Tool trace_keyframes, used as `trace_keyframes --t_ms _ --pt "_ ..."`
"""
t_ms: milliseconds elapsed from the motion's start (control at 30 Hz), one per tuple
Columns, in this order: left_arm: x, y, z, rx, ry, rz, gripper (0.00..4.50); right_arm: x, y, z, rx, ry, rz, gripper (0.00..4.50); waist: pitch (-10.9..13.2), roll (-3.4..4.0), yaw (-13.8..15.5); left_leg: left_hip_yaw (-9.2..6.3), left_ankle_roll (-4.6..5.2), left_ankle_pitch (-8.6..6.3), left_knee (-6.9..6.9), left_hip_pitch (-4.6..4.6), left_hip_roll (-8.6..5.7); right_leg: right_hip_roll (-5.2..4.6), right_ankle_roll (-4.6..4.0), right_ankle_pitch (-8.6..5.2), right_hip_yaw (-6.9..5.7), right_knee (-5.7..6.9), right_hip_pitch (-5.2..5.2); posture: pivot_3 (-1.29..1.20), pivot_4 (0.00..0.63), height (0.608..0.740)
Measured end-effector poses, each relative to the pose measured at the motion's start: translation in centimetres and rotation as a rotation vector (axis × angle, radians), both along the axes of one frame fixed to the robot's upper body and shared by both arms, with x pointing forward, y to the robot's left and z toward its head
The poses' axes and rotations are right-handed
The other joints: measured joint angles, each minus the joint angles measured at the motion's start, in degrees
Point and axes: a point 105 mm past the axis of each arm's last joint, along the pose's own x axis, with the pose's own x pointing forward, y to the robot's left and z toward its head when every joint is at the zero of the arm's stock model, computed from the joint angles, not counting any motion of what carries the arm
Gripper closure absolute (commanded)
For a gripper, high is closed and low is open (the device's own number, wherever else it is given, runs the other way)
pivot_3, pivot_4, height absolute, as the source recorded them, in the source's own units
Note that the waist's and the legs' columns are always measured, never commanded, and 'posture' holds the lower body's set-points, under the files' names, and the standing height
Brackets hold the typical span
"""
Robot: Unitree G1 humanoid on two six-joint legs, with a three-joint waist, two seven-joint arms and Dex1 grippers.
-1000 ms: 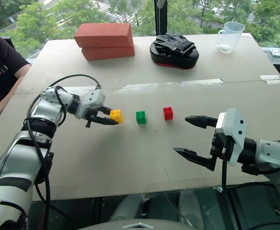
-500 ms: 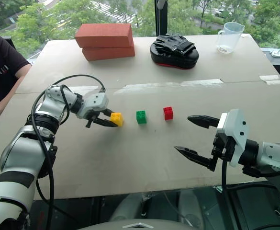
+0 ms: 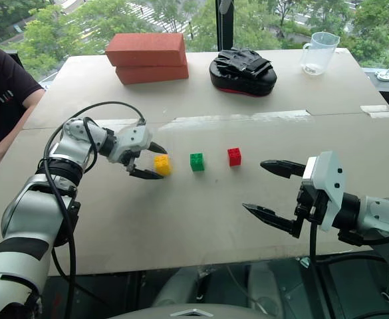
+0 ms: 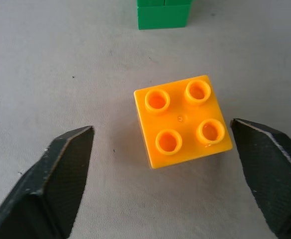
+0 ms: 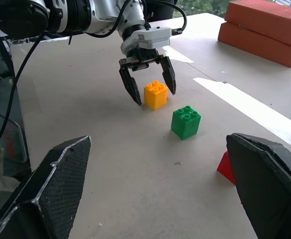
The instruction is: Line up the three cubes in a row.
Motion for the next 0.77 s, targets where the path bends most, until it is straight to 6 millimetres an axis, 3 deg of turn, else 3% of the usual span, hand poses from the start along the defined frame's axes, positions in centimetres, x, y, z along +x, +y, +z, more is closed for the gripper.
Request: trace_keyframes --t_ms 100,333,533,567,767 --pt "-0.3 0.3 0.3 -0.040 0.012 0.010 0.16 0.0 -0.1 -0.2 -0.002 0.006 -0.001 0.00 0.00 0.00 -0.10 -0.01 0.00 0.00 0.00 0.00 0.00 0.00 0.00 0.00 0.00 0.01 0.00 0.00 0.150 0.740" --pt "-2.9 3.4 0.6 -0.174 0.016 0.153 0.16 1.1 -1.4 -1.8 -0.019 0.047 -0.081 0.00 0.00 0.01 -0.89 -0.07 0.00 0.00 -0.01 0.01 0.03 -0.01 -0.01 0.00 0.02 0.01 -0.01 0.00 0.150 0.740" --pt "-8.4 4.4 0.7 -0.421 -0.009 0.470 0.16 3.0 -6.0 -5.9 -0.107 0.109 -0.336 0.00 -0.01 0.07 -1.16 0.08 0.00 -0.01 -0.15 0.12 0.07 -0.01 -0.03 0.00 0.26 -0.04 -0.04 0.00 0.150 0.740" --pt "-10.3 4.7 0.2 -0.466 -0.004 0.569 0.16 2.9 -7.4 -6.8 -0.123 0.124 -0.394 0.00 -0.04 0.11 -1.00 0.20 0.01 -0.03 -0.28 0.35 0.10 -0.02 -0.03 0.00 0.36 -0.07 0.10 0.00 0.150 0.740" --pt "-15.6 6.6 -1.0 -0.540 -0.019 0.887 0.16 2.1 -10.5 -8.6 -0.152 0.165 -0.456 0.00 -0.02 0.11 1.09 0.59 0.32 -0.22 -0.82 1.24 0.26 0.04 0.10 -0.13 0.65 -0.31 0.82 0.00 0.150 0.740"
